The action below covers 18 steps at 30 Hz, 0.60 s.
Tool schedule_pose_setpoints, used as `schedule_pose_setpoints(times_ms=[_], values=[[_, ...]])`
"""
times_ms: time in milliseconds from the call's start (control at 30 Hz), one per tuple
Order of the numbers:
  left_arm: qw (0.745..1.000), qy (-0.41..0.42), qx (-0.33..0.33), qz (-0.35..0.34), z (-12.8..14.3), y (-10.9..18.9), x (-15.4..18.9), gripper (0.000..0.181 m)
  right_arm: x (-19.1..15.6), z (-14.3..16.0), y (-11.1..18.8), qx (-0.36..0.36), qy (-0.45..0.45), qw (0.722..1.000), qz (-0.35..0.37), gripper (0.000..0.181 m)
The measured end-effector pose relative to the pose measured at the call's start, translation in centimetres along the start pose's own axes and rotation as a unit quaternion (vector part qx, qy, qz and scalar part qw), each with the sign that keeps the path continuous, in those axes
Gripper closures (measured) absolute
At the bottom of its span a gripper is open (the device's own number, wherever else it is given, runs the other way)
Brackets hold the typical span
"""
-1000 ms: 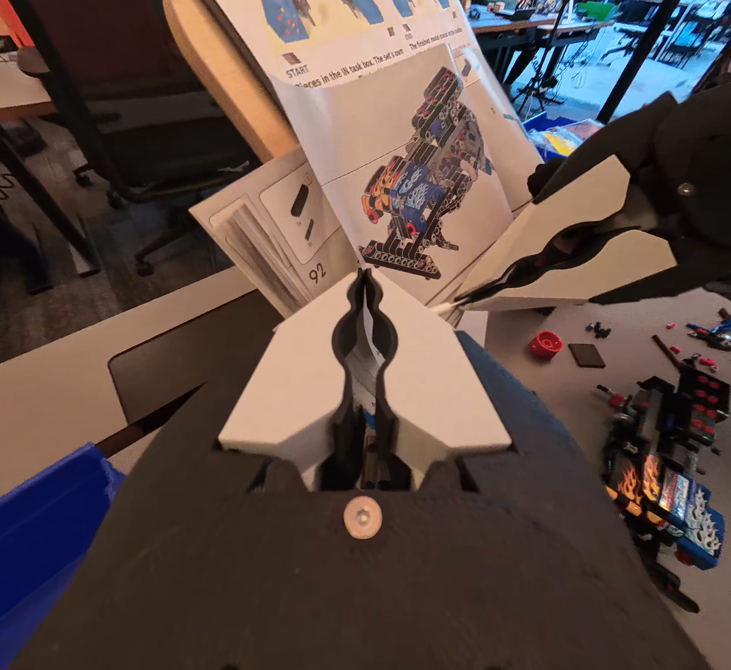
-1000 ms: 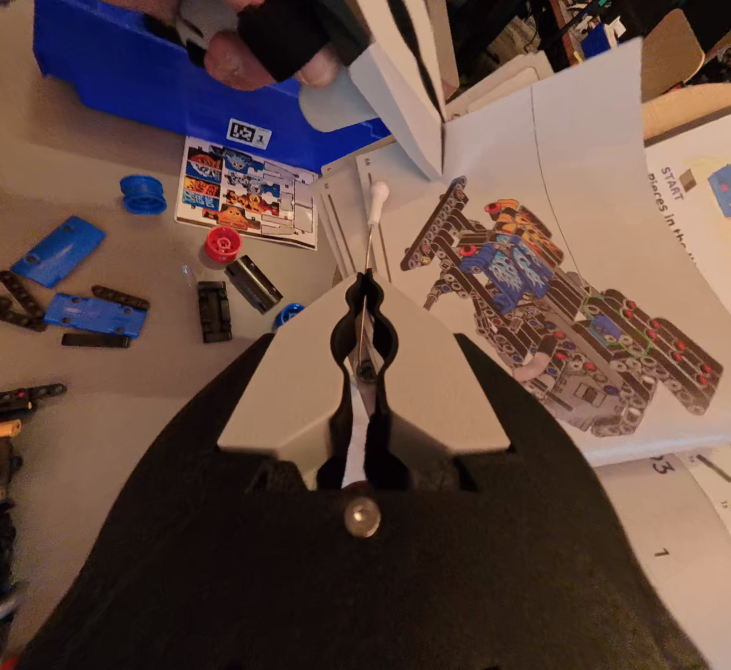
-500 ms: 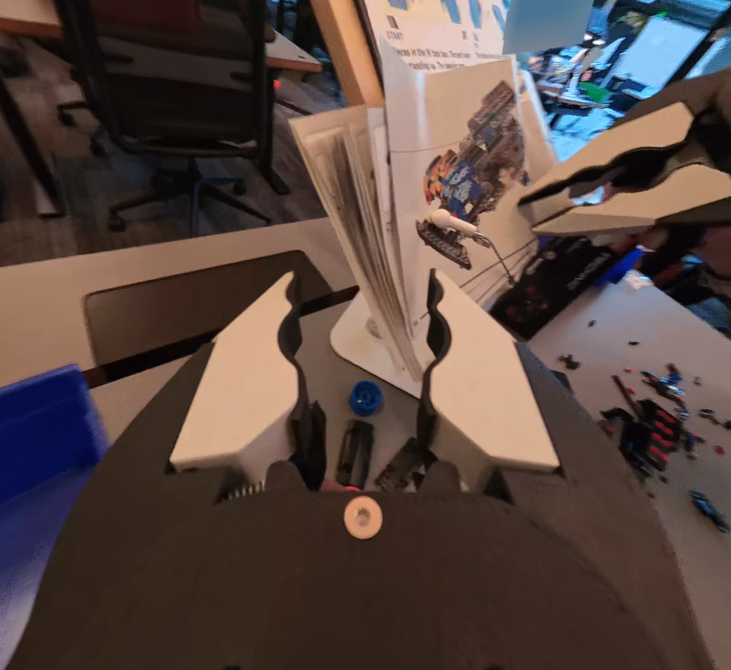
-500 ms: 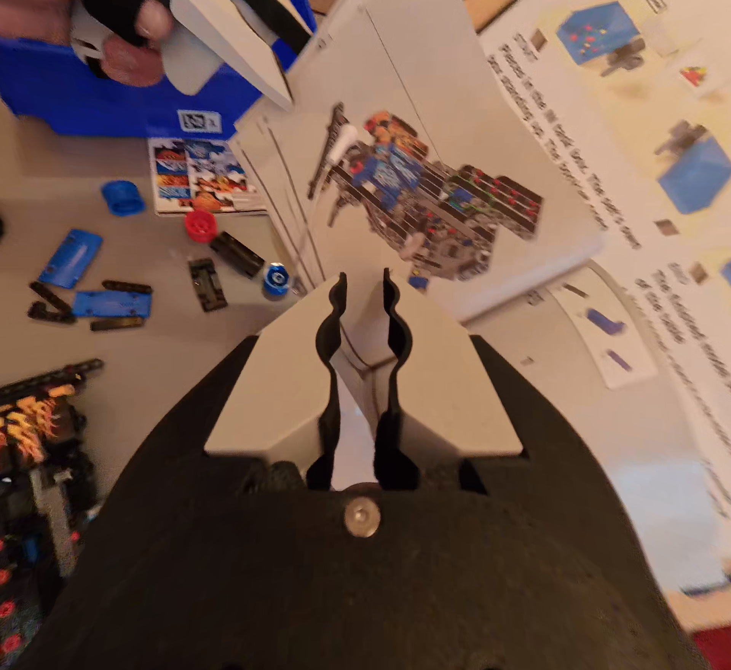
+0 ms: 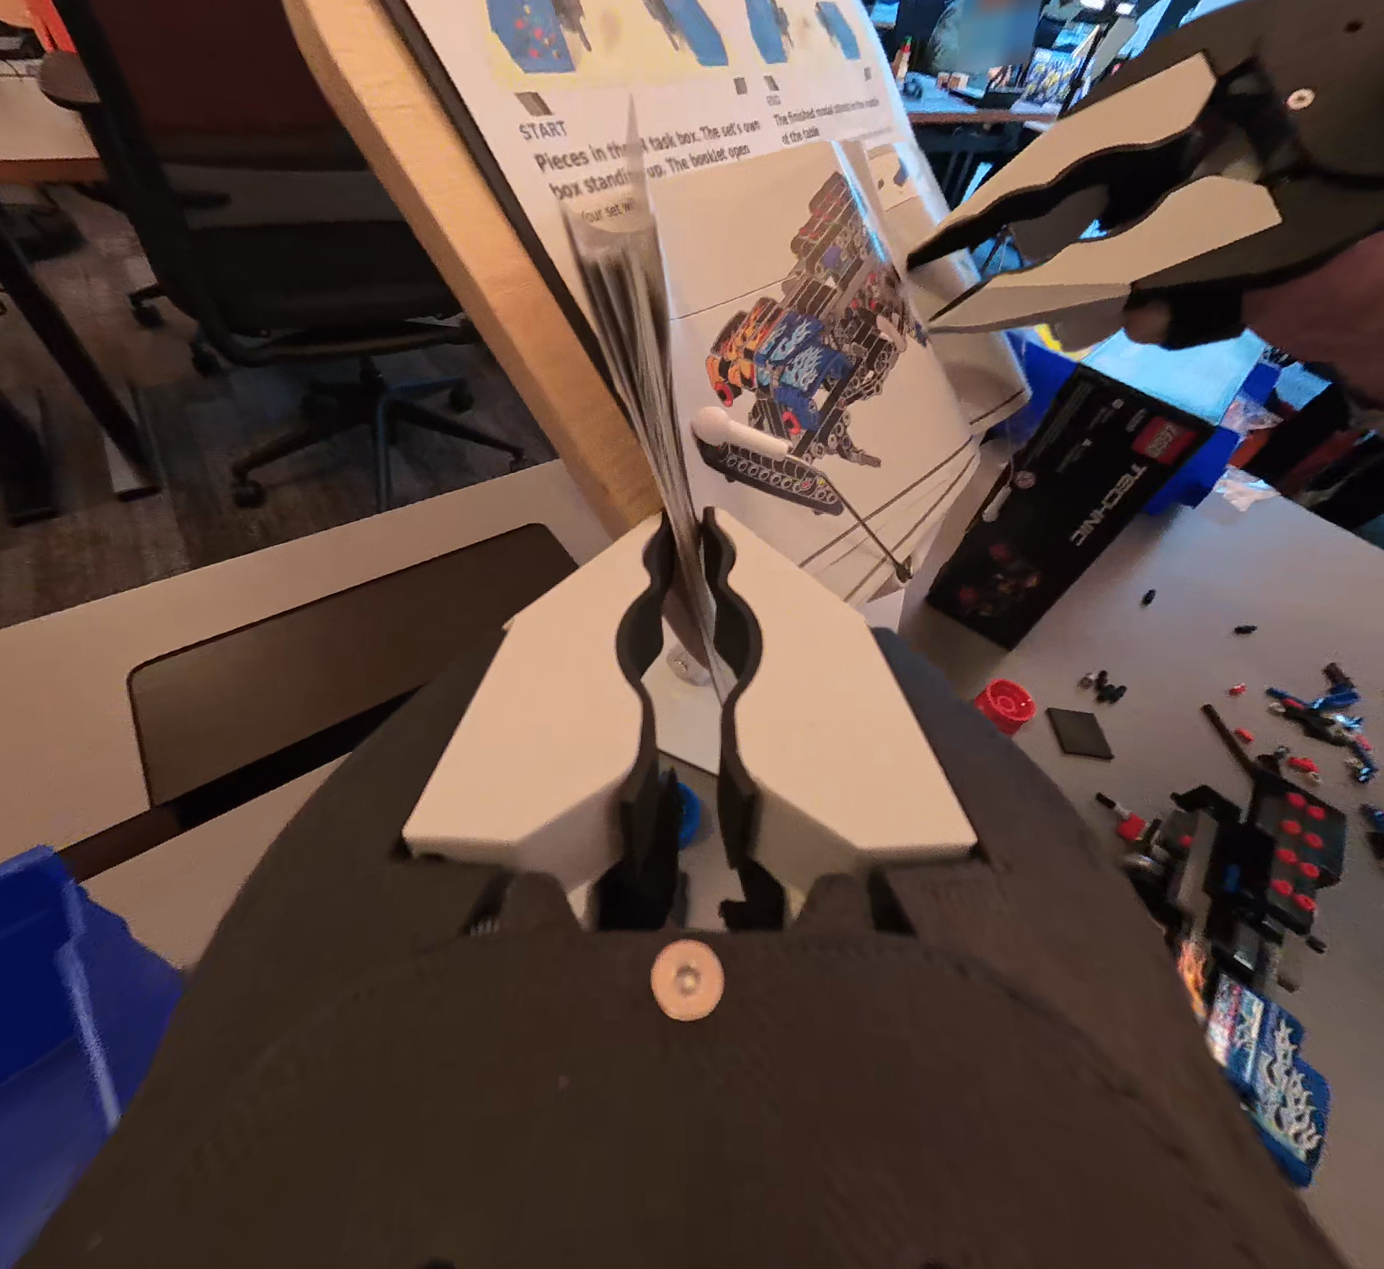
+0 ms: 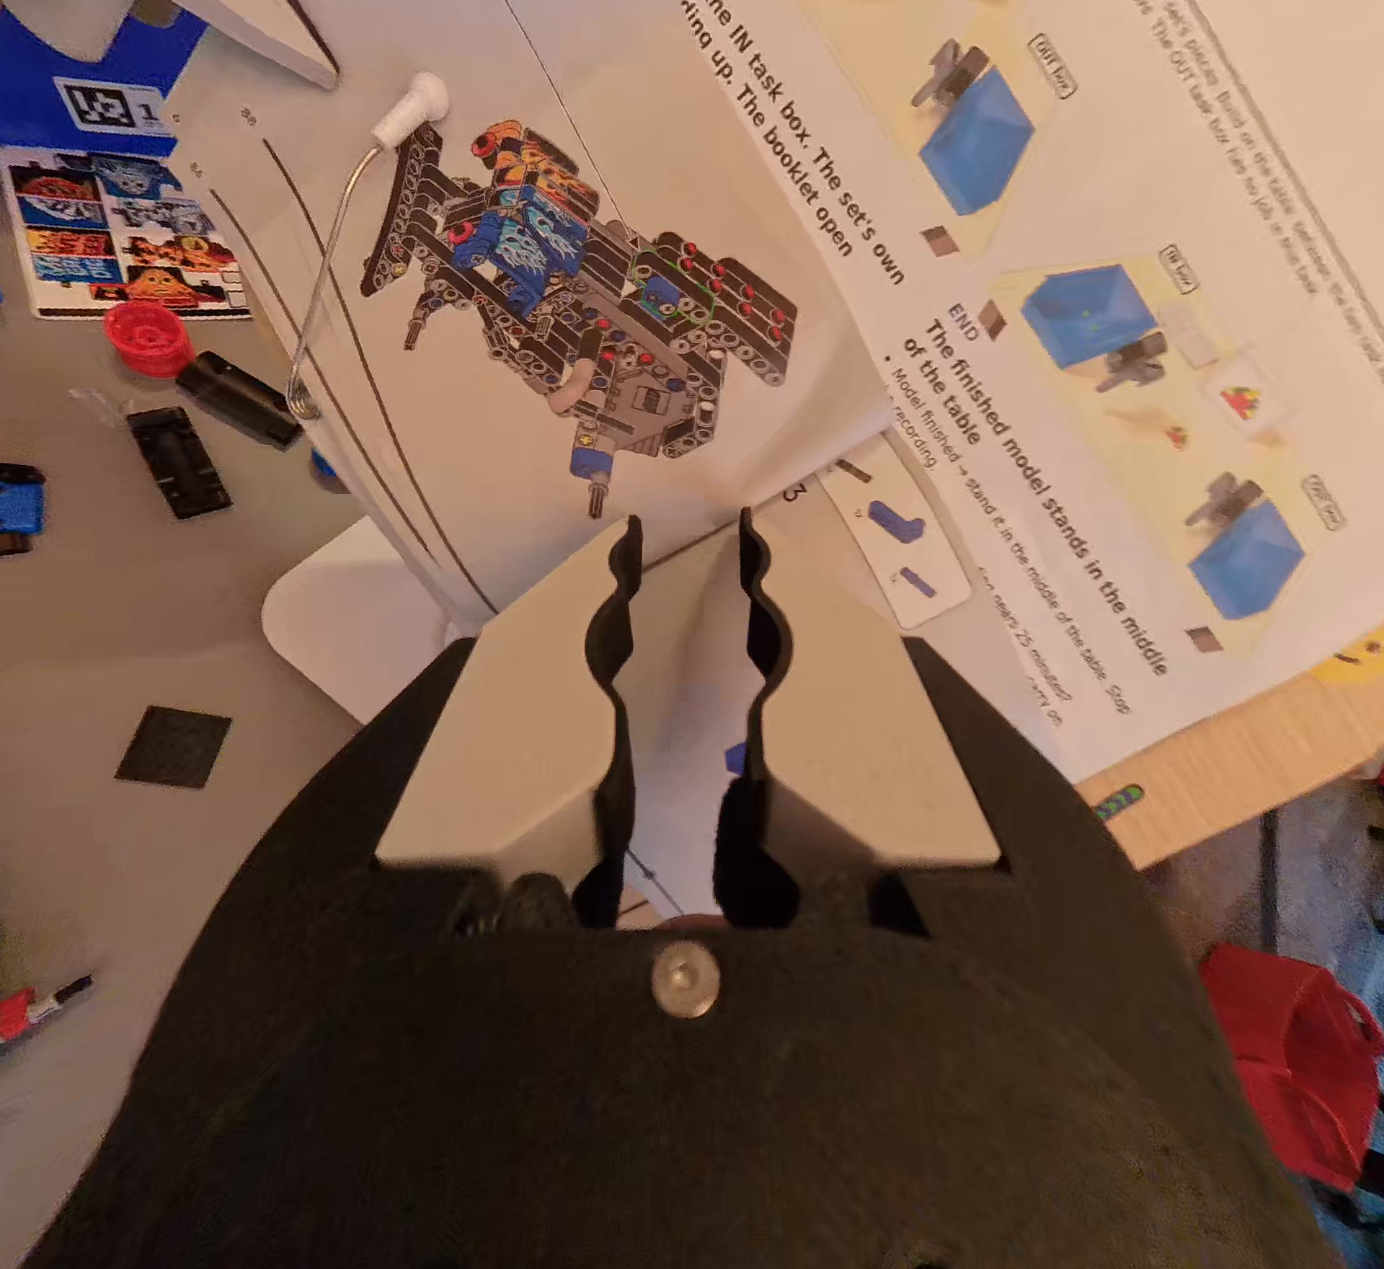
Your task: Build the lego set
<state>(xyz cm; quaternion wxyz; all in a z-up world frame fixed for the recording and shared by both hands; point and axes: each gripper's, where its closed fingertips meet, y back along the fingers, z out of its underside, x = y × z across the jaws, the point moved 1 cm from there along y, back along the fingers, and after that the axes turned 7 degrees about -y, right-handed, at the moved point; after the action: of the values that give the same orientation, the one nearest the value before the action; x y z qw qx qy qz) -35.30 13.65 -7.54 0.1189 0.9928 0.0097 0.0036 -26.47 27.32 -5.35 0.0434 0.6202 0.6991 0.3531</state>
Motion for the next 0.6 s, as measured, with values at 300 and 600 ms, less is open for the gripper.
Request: schedule_pose_setpoints(times_ms=[300,600], values=[[0.999,-0.006,0.032,-0.03,-0.1,0.1,-0.1,0.172,-3.5,0.1,-1.3,-0.019,0.085,0.996,0.002,0.178],[1.0,-0.007,0.004,-0.028,1.0,0.8,0.3,0.135,-4.2,0.1,-2.8,-0.037,0.133,0.99,0.002,0.181]])
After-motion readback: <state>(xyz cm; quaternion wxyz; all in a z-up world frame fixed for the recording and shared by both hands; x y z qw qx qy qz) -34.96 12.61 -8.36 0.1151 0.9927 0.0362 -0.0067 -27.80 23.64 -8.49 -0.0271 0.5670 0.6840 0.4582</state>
